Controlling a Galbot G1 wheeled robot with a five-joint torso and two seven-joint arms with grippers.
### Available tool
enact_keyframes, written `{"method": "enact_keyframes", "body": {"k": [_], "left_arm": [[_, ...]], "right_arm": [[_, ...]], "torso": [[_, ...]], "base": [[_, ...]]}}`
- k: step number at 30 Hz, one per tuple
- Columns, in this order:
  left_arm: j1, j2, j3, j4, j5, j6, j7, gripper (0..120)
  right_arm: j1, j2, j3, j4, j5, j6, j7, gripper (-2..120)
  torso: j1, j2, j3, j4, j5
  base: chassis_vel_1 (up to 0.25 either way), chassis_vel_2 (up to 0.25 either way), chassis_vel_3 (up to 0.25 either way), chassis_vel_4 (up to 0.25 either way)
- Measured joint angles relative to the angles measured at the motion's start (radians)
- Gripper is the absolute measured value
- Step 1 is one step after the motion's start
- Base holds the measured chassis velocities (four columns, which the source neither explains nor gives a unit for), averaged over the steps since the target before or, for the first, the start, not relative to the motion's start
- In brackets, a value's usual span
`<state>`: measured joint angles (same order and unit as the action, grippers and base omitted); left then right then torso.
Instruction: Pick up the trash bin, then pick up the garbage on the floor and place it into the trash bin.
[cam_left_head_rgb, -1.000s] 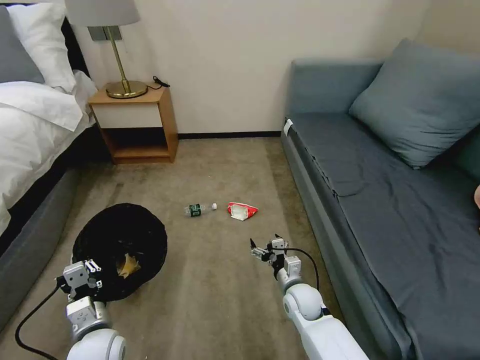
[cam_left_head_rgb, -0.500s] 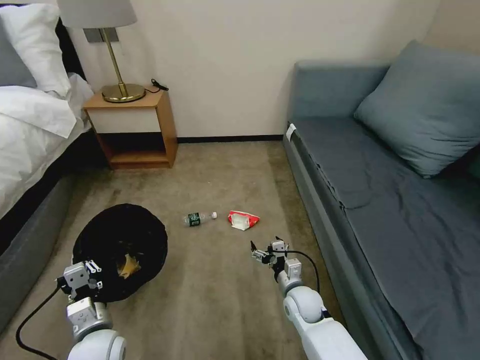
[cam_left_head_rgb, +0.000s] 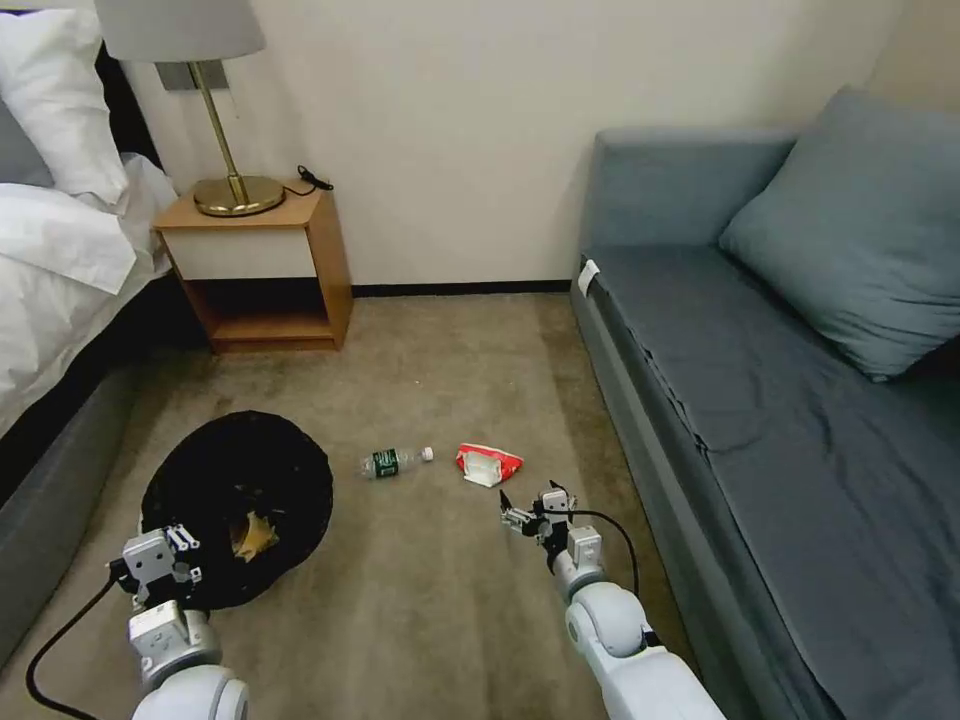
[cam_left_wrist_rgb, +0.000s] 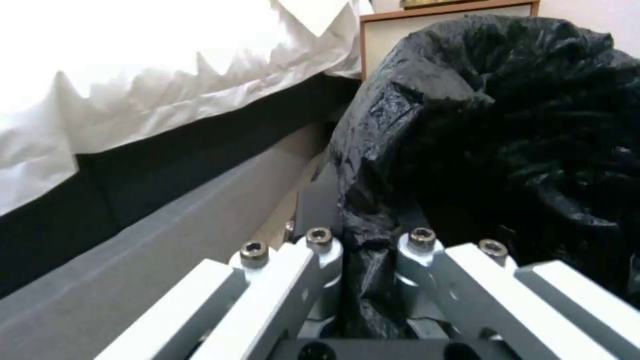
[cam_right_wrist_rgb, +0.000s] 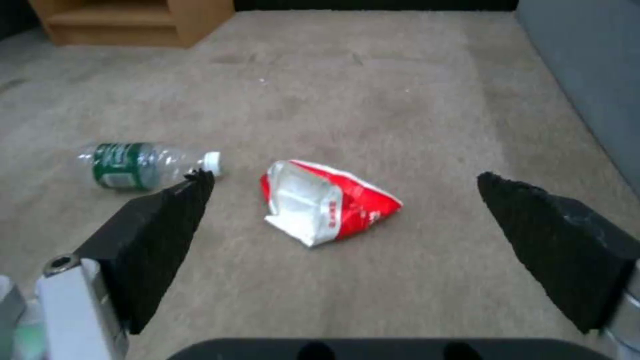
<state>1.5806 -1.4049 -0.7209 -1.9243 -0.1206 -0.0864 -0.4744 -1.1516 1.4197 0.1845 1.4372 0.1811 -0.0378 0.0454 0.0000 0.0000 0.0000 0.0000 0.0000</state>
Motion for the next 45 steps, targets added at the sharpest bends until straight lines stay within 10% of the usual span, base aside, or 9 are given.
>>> {"method": "enact_keyframes", "body": {"k": [45], "left_arm": [[-0.042, 0.0, 0.013, 0.064, 0.001, 0.004, 0.001, 4]], "right_arm": [[0.05, 0.007, -0.022, -0.086, -0.023, 0.034, -0.008, 100]], "torso": [[0.0, 0.0, 0.0, 0.0, 0.0]], "base": [[-0.125, 0.128, 0.122, -0.123]]}}
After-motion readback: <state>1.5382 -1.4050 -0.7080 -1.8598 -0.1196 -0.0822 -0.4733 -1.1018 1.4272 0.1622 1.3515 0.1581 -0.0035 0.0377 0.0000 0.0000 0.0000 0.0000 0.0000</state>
